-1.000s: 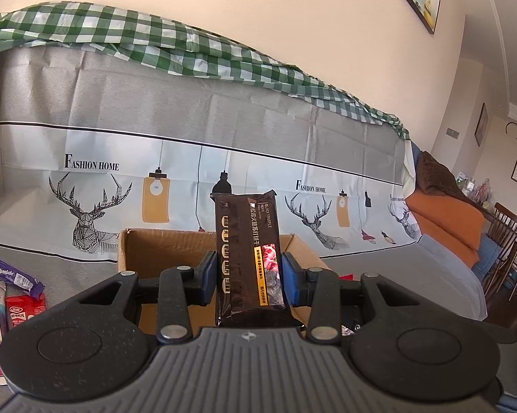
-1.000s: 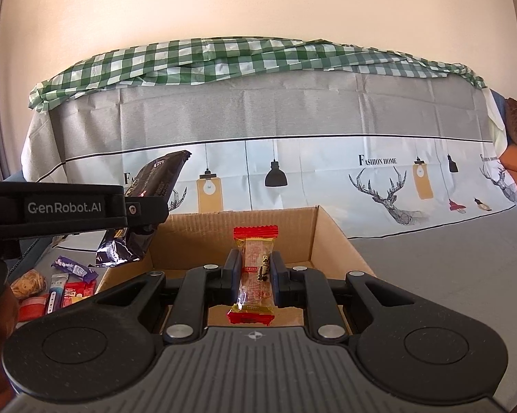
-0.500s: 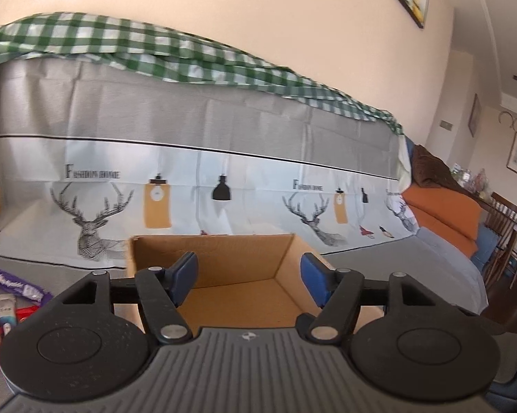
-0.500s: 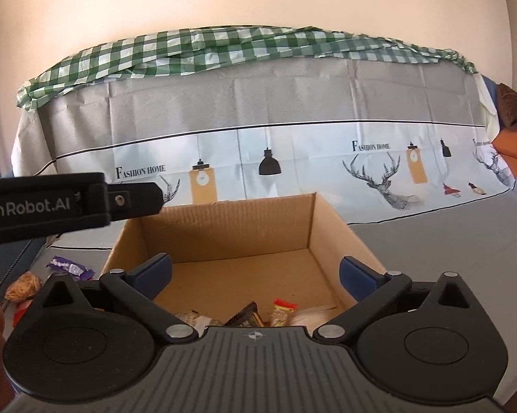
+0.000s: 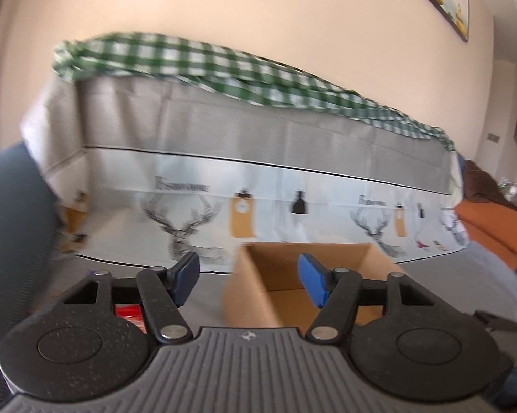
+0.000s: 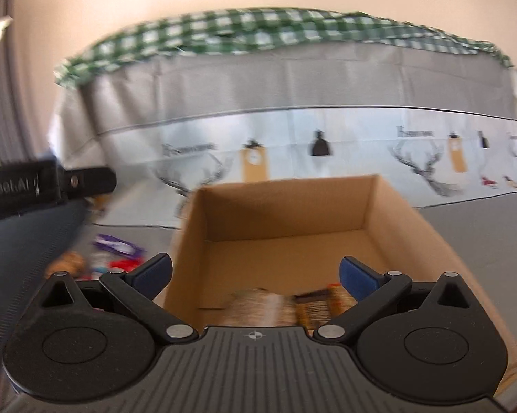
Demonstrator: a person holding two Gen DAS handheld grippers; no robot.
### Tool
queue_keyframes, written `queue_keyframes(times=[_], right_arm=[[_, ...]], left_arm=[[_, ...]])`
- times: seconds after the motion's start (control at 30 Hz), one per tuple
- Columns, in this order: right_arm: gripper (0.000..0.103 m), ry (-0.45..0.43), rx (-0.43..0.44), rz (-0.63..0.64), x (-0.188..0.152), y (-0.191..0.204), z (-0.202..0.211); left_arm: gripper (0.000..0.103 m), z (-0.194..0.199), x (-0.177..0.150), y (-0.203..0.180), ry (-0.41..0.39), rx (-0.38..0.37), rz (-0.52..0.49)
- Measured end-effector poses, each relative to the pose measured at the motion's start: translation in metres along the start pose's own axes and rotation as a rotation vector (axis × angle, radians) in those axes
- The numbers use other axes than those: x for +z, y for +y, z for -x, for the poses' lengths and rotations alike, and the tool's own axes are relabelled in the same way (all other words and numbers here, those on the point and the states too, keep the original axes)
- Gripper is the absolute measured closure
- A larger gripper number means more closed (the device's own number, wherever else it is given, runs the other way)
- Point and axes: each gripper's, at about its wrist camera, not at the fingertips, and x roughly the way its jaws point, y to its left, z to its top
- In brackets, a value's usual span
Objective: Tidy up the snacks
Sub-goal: 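Move both open grippers back over the snacks on the cushion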
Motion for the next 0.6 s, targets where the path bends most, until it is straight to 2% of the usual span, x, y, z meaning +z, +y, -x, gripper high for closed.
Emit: queue_keyframes(times=[0.03,0.1,0.13,0.2,0.27,0.33,0.37,0.43,0.5,0.6], right_arm=[[0.001,-0.01,0.011,0.005,0.0,0.006,0.002],[0.001,-0.025,0.038,0.015,0.001,0.017,0.005],[0.003,-0.029,0.053,0.018,0.0,0.023,0.006],[0.01,-0.032,0.082,0.03,-0.003,0.035,0.007],[0.02,-0.026,0.107,0.043,-0.007,0.049,0.008],[0.039,-0.025,0.146,0.051,-0.011,0.061,0.008],[0.043,-0.02,0.167,0.06,-0.012,0.067,0.007],[0.061,-0.003,0.193,0.079,-0.017,0.079,0.005],[0.066,0.019,0.21,0.096,-0.022,0.089,0.002],[0.068,0.039,0.226,0.126,-0.028,0.106,-0.005]], left_arm=[[0.043,0.007,0.001,0.007,-0.002,0.012,-0.004],[0.057,0.019,0.003,0.021,0.011,0.024,-0.025],[0.06,0.025,0.004,0.028,0.025,0.026,-0.043],[0.073,0.036,0.003,0.042,0.035,0.046,-0.087],[0.079,0.044,0.0,0.056,0.039,0.091,-0.112],[0.08,0.049,-0.01,0.073,0.035,0.114,-0.079],[0.08,0.049,-0.018,0.081,0.04,0.126,-0.06],[0.08,0.04,-0.032,0.091,0.075,0.173,-0.053],[0.08,0.028,-0.036,0.095,0.108,0.218,-0.068],[0.08,0.017,-0.037,0.101,0.12,0.228,-0.056]])
